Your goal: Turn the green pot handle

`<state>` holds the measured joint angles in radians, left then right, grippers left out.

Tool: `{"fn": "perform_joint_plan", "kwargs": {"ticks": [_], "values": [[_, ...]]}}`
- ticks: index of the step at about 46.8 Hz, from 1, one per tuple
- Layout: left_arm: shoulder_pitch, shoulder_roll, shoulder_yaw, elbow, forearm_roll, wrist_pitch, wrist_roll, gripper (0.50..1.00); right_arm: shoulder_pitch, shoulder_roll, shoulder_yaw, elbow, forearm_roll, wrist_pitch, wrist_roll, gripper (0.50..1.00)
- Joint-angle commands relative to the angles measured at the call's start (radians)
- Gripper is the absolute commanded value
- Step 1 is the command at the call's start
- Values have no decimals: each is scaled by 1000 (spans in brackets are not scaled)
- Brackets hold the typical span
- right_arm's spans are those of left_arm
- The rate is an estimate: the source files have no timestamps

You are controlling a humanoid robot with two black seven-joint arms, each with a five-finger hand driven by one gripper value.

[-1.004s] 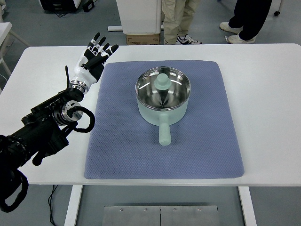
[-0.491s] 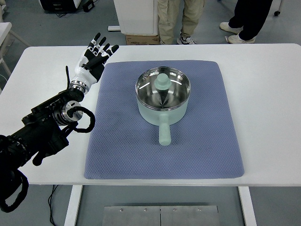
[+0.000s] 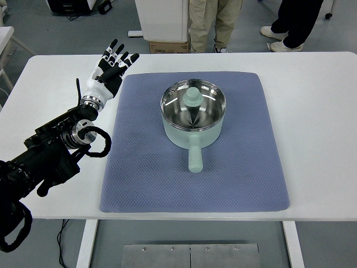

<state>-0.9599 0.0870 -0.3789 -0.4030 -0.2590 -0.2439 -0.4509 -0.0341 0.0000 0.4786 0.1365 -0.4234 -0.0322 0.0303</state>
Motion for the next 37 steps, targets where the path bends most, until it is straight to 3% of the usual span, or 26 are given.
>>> {"fn": "perform_joint_plan", "kwargs": {"ticks": [1, 7, 16, 28, 37], "values": [[-7, 25, 3, 0, 6, -6, 0, 1000, -1, 0, 0, 0, 0, 0, 0, 1000], [-14, 69, 8, -8, 7, -32, 0, 1000, 0, 0, 0, 0, 0, 0, 0, 1000], [-31, 161, 31, -71, 14, -135, 0, 1000, 0, 0, 0, 0, 0, 0, 0, 1000], [-56, 275, 31, -174, 32, -140, 0, 1000, -1, 0, 0, 0, 0, 0, 0, 1000], [-77, 315, 22, -201, 148, -135, -3, 1000, 0, 0, 0, 0, 0, 0, 0, 1000]]}}
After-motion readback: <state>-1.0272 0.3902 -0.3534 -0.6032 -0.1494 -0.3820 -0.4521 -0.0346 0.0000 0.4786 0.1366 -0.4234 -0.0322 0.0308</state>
